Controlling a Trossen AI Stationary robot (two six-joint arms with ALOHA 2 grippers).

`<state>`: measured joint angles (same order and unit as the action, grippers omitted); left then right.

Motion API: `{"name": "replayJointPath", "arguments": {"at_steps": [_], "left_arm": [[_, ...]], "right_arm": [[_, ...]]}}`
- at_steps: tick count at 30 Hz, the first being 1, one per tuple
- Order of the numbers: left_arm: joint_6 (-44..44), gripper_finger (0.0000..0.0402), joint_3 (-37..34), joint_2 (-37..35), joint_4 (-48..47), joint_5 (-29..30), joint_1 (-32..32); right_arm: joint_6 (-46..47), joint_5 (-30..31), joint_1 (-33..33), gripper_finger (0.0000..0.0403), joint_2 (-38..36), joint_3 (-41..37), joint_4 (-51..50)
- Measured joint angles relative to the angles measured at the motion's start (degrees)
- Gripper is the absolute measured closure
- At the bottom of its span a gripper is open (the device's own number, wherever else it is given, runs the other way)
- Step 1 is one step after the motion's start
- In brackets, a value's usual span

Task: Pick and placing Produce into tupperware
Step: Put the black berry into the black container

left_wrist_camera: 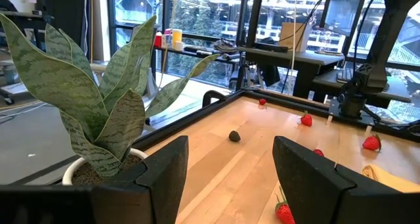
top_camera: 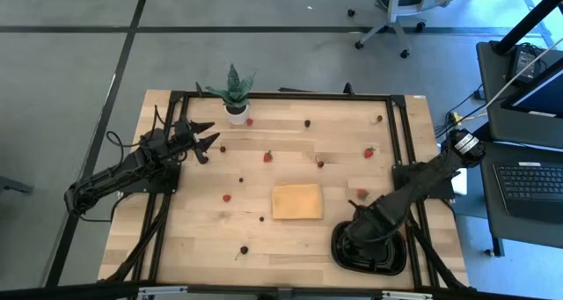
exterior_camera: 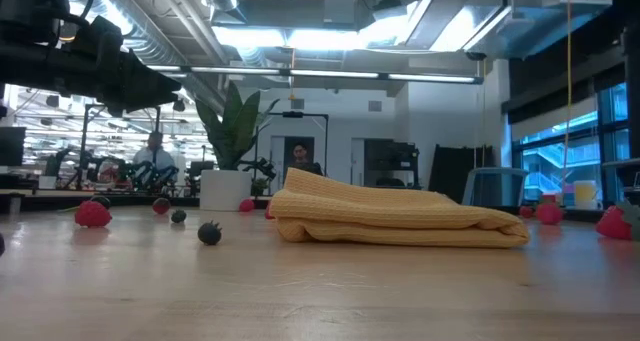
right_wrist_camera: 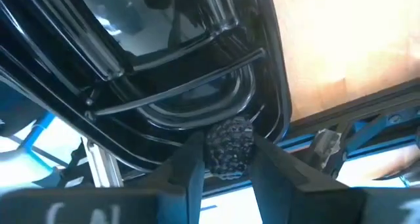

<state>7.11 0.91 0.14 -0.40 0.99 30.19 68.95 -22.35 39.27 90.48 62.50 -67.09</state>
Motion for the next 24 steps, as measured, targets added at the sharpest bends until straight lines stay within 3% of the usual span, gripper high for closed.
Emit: {"name": "replayJointPath", "arguments": {"at_steps": [11, 24], "left_arm": [[0.00, 0.0186, 0.00, 0.01, 0.00, 0.00, -0.01], [-0.17, 0.0186, 0.00, 0.00, 0.02, 0.00, -0.02]], "right_arm": [[-1.14, 5.34, 5.31, 0.0296, 0.02, -0.02, 2.41], [4.89, 9.36, 13.46, 0.0296, 4.50, -0.04, 8.26]]}}
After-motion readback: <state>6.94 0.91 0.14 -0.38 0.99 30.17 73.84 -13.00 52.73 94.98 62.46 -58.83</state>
